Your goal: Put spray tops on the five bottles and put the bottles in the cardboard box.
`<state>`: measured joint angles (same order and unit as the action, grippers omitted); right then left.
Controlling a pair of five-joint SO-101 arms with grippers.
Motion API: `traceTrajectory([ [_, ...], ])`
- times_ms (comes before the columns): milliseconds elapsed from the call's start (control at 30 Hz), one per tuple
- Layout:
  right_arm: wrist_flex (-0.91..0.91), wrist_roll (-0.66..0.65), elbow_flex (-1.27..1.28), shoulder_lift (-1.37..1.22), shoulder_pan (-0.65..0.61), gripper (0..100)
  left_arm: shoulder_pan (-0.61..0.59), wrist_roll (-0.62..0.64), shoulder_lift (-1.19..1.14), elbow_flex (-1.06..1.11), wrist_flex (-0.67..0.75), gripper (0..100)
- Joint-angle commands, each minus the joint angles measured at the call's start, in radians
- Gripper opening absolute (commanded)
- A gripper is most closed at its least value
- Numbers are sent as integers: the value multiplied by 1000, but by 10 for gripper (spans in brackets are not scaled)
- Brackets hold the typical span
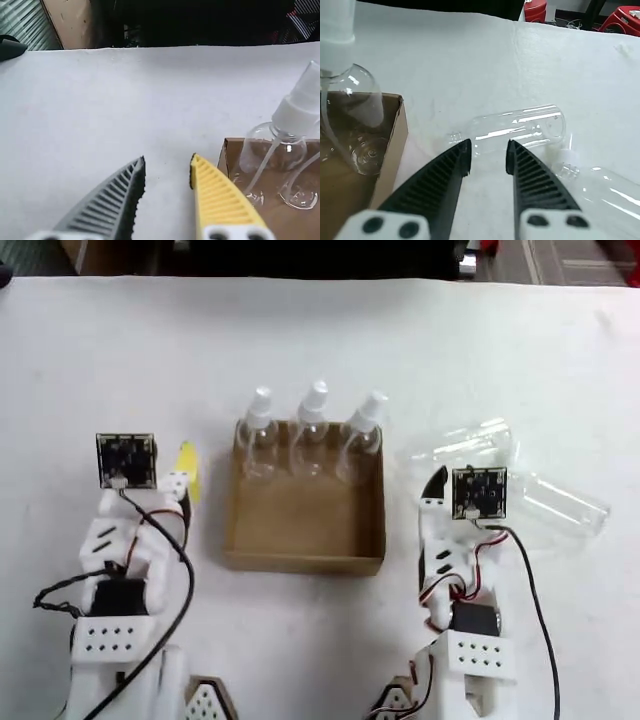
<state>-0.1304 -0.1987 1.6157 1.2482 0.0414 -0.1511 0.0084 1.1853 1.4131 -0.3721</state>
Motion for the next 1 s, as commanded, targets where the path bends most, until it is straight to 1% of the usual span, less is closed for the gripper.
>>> traceTrajectory([
  [0, 24, -5, -12, 22, 2, 101, -7, 12, 22, -28, 35, 146],
  [267, 51, -3, -15, 22, 2, 99, -7, 12, 22, -28, 35, 146],
  [967, 47, -11, -8, 22, -5, 98, -5, 12, 22, -28, 35, 146],
])
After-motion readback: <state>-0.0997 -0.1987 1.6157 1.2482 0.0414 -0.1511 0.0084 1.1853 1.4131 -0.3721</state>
